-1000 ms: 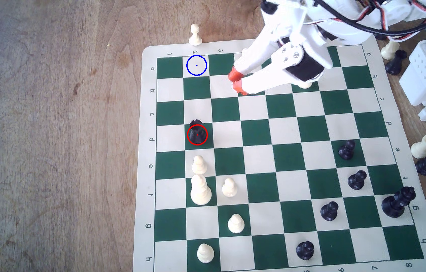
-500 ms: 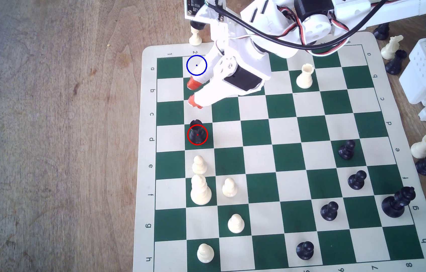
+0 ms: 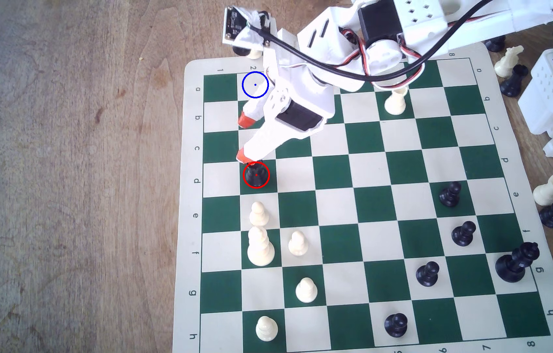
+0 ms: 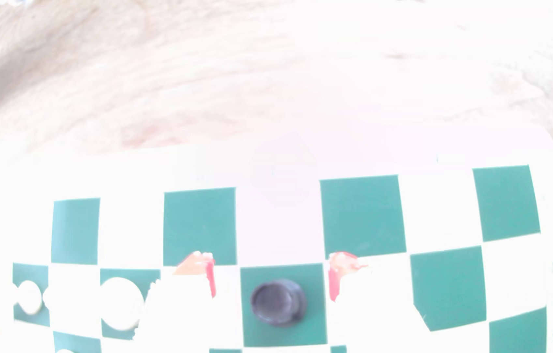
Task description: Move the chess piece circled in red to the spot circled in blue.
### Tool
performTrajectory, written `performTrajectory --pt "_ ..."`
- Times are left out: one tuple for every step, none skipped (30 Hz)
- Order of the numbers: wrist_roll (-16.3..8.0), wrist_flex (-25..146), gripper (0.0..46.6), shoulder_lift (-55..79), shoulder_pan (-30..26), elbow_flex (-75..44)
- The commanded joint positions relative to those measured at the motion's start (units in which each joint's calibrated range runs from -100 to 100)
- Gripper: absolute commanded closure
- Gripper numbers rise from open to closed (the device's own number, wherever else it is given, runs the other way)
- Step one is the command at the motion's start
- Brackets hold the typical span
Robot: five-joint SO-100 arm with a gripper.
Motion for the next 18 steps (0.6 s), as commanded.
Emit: performTrajectory --pt "-0.1 -2.3 28.4 -0.5 0.6 -3.3" --pt "-0.1 -2.7 28.4 -0.5 0.6 -2.7" --pt "-0.1 -3.5 28.4 -0.8 0.6 -1.1" --pt "-0.1 -3.6 28.4 -0.9 0.6 -0.7" --pt "-0.1 -3.6 28.4 -0.9 0.6 -0.2" --pt "-0.1 -3.7 28.4 -0.9 0.5 0.2" --pt "-0.1 -3.8 28.7 -0.7 0.3 0.8" --pt "-0.1 -3.8 28.9 -0.7 0.3 1.2" --pt "0.0 -3.8 29.0 -0.5 0.3 1.5" --pt "0.0 -3.8 29.0 -0.3 0.2 1.9" --pt "0.0 -3.8 29.0 -0.1 0.2 2.1" --pt "0.0 -3.8 29.0 0.4 0.2 2.9" --pt "0.0 -4.1 29.0 0.5 0.1 3.3" --pt "0.0 -4.5 29.0 0.7 0.1 3.7" --pt "0.0 -4.7 29.0 1.0 0.1 4.0" --pt "-0.1 -5.0 29.0 1.4 -0.1 4.1" --pt "-0.1 -5.1 29.0 1.6 -0.1 4.1" --pt "-0.1 -5.4 29.1 1.6 -0.3 4.2"
